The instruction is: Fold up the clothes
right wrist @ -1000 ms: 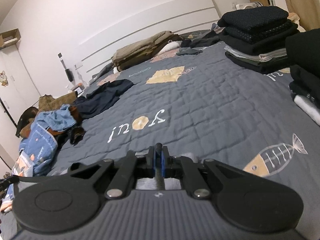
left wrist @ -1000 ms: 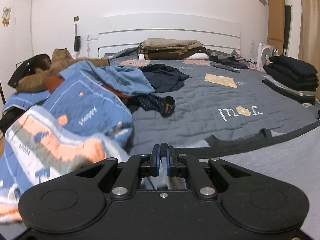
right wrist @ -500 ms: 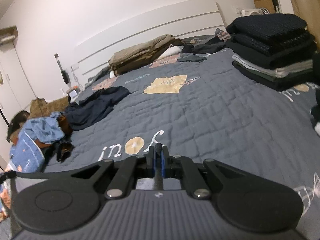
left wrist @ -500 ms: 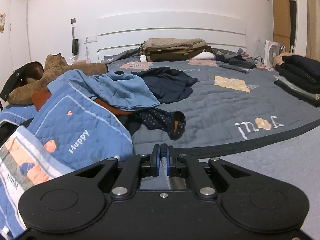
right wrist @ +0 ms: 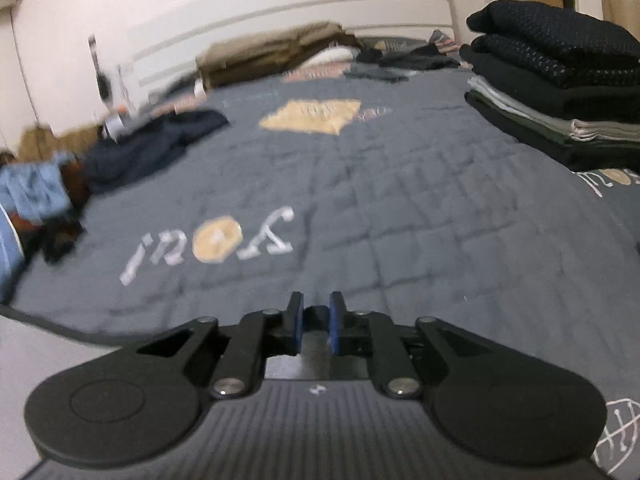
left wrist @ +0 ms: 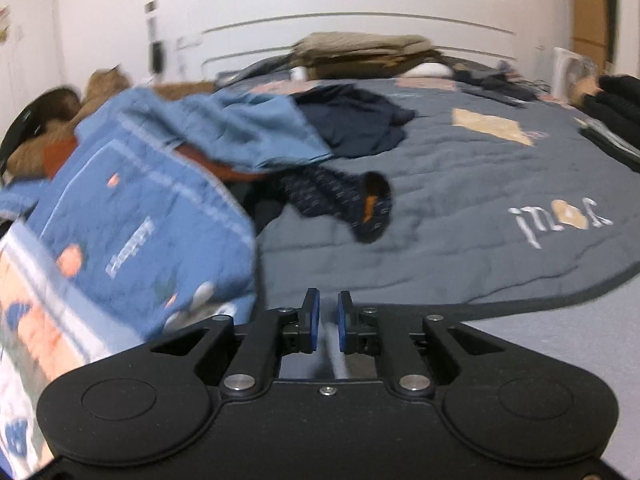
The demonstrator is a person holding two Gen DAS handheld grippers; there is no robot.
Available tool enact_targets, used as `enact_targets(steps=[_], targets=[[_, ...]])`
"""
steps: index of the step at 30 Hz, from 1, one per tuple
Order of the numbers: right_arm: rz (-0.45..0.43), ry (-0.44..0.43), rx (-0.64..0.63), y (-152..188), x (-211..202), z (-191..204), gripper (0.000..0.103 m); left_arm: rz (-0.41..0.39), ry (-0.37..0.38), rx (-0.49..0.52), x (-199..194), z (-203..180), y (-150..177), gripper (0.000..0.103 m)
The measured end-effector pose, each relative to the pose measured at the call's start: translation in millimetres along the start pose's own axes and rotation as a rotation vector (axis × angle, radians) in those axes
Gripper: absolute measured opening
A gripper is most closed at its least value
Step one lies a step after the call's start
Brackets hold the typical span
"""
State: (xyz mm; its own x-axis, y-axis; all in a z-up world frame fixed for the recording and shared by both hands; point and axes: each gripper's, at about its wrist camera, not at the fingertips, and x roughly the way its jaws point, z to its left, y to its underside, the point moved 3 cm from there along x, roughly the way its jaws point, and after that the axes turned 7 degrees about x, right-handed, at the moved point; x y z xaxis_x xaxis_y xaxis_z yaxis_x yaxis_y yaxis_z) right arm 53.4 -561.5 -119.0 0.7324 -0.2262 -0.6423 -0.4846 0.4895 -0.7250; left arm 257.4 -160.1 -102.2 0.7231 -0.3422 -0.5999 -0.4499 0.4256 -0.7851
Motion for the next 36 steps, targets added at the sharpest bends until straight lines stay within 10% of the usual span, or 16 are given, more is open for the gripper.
enact_targets(steps=[8,36], targets=[[-0.012,-0.022,0.058,9.2,-47.8,-9.7,0.056,-0.055,0.029,-0.069,-57.8,11.9,12.3,0.042],[0.074,-0.097,0.149,133.8,-200.9,30.3,0.069,-0.082,0.174,-0.236,-231.7,-57.9,122.1,0.067]])
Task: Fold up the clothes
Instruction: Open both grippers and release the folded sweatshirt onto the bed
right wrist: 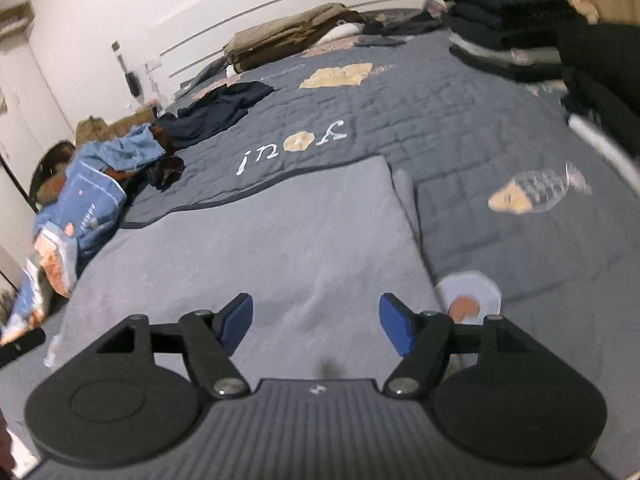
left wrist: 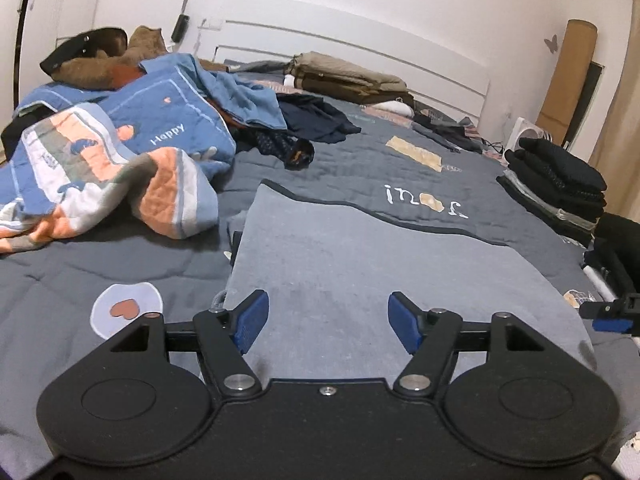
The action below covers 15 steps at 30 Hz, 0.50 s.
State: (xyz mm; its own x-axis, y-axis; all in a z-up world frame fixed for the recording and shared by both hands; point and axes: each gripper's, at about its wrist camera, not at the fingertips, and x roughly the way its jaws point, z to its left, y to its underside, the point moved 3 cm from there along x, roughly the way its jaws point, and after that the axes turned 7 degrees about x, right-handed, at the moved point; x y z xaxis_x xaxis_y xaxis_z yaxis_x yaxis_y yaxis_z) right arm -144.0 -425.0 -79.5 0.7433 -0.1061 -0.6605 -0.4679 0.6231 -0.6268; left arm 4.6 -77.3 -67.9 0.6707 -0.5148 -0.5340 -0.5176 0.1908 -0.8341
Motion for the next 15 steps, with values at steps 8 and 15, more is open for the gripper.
enact_targets(steps=[8,15], targets=[[-0.001,-0.037,0.083,22.8,-11.4,-9.5,0.070,-0.006,-0.006,-0.074,-13.2,6.7,26.3,0.070],[0.021,-0.060,0.116,33.0,-9.7,-19.9,0.070,0.010,0.002,-0.230,-10.1,30.1,42.7,0.070]])
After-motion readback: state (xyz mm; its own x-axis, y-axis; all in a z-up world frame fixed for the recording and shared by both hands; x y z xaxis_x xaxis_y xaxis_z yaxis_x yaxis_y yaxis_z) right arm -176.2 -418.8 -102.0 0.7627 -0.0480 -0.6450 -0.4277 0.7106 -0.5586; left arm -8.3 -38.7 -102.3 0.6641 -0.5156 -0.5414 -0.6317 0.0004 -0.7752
